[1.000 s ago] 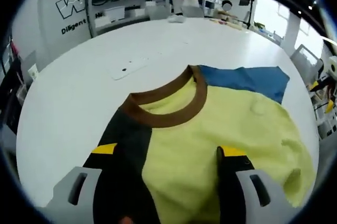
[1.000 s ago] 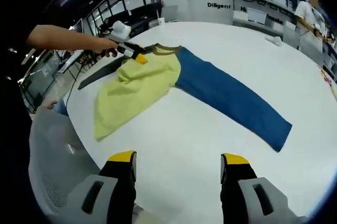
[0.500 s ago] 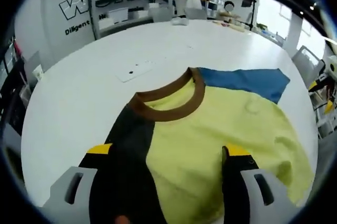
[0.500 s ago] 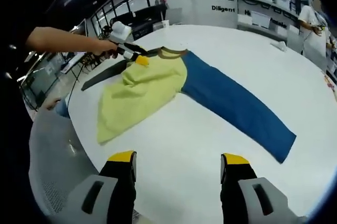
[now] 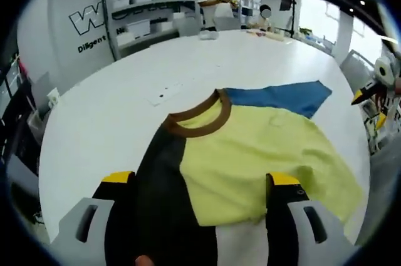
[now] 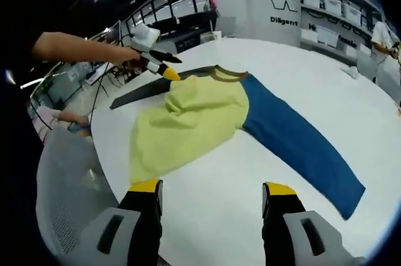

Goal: Fold the garment on the visible template until the final outline fits inside the template.

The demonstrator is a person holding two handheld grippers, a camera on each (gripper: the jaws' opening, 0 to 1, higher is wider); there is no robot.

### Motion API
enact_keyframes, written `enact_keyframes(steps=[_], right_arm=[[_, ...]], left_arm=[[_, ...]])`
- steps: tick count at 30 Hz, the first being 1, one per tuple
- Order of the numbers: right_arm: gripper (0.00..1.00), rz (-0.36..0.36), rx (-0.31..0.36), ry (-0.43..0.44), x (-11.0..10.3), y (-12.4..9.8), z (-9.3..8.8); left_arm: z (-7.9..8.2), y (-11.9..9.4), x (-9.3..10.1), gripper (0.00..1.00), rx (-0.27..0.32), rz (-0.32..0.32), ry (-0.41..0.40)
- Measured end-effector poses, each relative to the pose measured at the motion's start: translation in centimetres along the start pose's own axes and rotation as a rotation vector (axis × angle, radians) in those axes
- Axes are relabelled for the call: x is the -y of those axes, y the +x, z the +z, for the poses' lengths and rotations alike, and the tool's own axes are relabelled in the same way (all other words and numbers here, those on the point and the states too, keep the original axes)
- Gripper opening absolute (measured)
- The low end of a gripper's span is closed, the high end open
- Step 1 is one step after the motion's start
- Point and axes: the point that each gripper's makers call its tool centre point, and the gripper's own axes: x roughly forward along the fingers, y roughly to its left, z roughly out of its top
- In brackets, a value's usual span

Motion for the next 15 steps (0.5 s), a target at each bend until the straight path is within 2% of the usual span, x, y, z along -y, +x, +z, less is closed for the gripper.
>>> enact_keyframes(steps=[5, 15], right_arm=[[0.62, 0.027, 0.007, -0.034, -1.7, 0.7, 0.6], [0.61, 0.065, 0.016, -0.086, -4.2, 1.7, 1.2]], left_arm=[[-0.1, -1.7, 0.7, 0.82, 0.019, 0.003, 0.044], [0.0, -4.8, 1.3, 0.85, 0.046, 0.019, 0.056]])
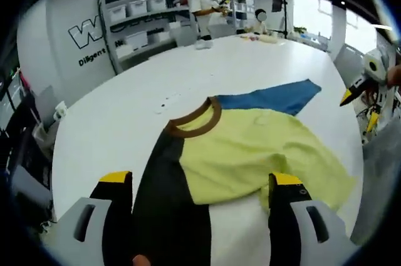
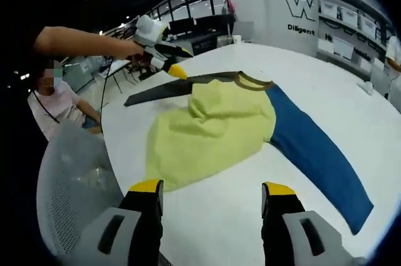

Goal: Fold the garment on the visible template until the final outline fits inside the template.

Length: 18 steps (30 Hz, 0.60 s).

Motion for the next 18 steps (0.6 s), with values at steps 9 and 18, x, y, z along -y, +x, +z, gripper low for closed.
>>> enact_keyframes(steps=[9, 18], right_arm=[[0.60, 0.059, 0.002, -0.025, -3.1, 1.4, 0.5], [0.52, 0.131, -0.031, -0.089, -6.2, 3.4, -0.1]], left_arm=[[-1.2, -2.5, 1.3, 0.86, 0.012, 0.013, -0.011], [-2.5, -4.6, 2.4, 0.86, 0.028, 0.005, -0.026]])
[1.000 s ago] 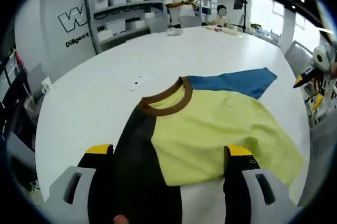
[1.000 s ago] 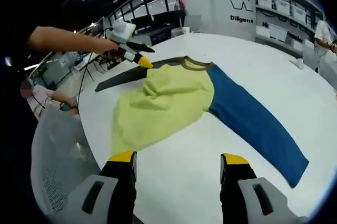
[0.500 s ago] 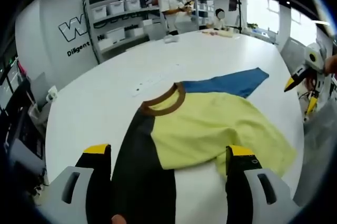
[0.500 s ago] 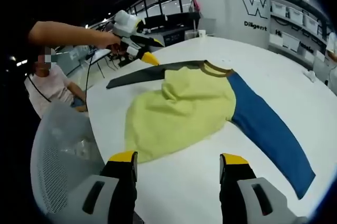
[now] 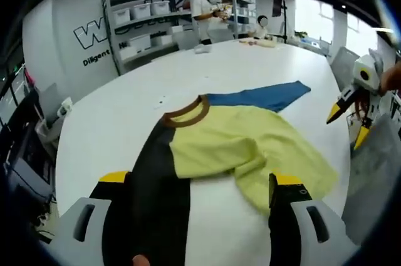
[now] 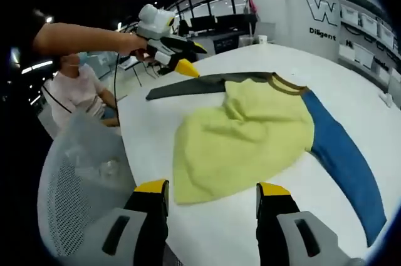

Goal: Fold the garment on the visible template until the final outline fits inside the template.

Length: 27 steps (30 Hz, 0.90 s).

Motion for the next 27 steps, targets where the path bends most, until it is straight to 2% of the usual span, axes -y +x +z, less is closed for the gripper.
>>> enact_keyframes(steps=[4, 10, 15, 18, 24, 25, 27], right_arm=[[0.50, 0.029, -0.007, -0.002, -1.2, 1.2, -0.3], [0.40, 0.051, -0.056, -0.036, -2.0, 2.4, -1.4], [0.27, 0.068, -0.131, -0.060, -2.4, 3.4, -2.9], [0.29, 0.075, -0.146, -0.062, -2.8, 4.1, -3.3], [0.27, 0.073, -0.215, -0.138, -3.2, 5.2, -4.7], [0.26, 0.056, -0.200, -0.164, -2.8, 5.3, -4.5], [0.23, 0.055, -0.201, -0.158, -2.8, 5.4, -4.4]], left_arm=[[-0.9, -1.0, 0.3, 0.86, -0.003, 0.005, 0.005], [-1.7, -2.4, 0.7, 0.86, 0.006, 0.013, -0.015], [-2.3, -3.3, 1.0, 0.85, 0.006, 0.024, -0.023], [-2.5, -3.8, 1.5, 0.85, 0.011, 0.030, -0.031], [-3.1, -4.6, 2.5, 0.85, 0.013, 0.028, -0.036], [-3.3, -4.8, 2.6, 0.85, 0.012, 0.029, -0.035], [-3.4, -5.0, 2.6, 0.84, 0.014, 0.032, -0.038]])
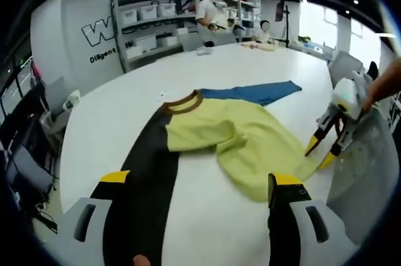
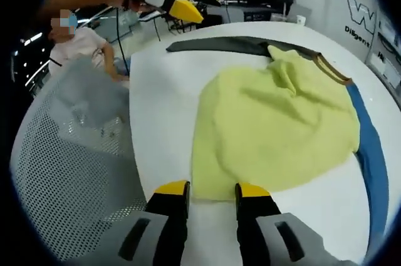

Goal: Fold the garment on the visible template until the final outline fits inside the template.

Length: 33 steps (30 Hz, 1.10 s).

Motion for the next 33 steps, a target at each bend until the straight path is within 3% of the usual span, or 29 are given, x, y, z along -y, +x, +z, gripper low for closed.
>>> enact_keyframes(steps=[3, 5, 7, 11, 22, 33], right_arm=[[0.18, -0.025, -0.014, -0.070, 0.3, -0.1, -0.2], [0.15, -0.024, -0.019, -0.066, 0.2, -0.1, -0.3], [0.00, -0.010, -0.036, -0.055, 0.1, -0.2, -0.5], [0.00, -0.026, -0.027, -0.087, 0.1, -0.5, -0.1], [0.00, -0.111, 0.117, -0.124, 3.0, -5.8, 5.4], [0.00, -0.170, 0.266, -0.093, 5.0, -11.0, 11.5]], left_arm=[[-0.2, -0.6, 0.1, 0.84, 0.004, 0.006, -0.009], [-0.4, -0.9, 0.1, 0.84, 0.005, 0.010, -0.009], [-0.5, -1.1, 0.0, 0.84, 0.008, 0.016, -0.016], [-0.9, -1.4, 0.3, 0.83, 0.013, 0.017, -0.026], [-2.0, -1.1, 3.0, 0.83, 0.020, -0.030, -0.033], [-2.5, 0.4, 6.4, 0.81, 0.014, -0.092, -0.015]])
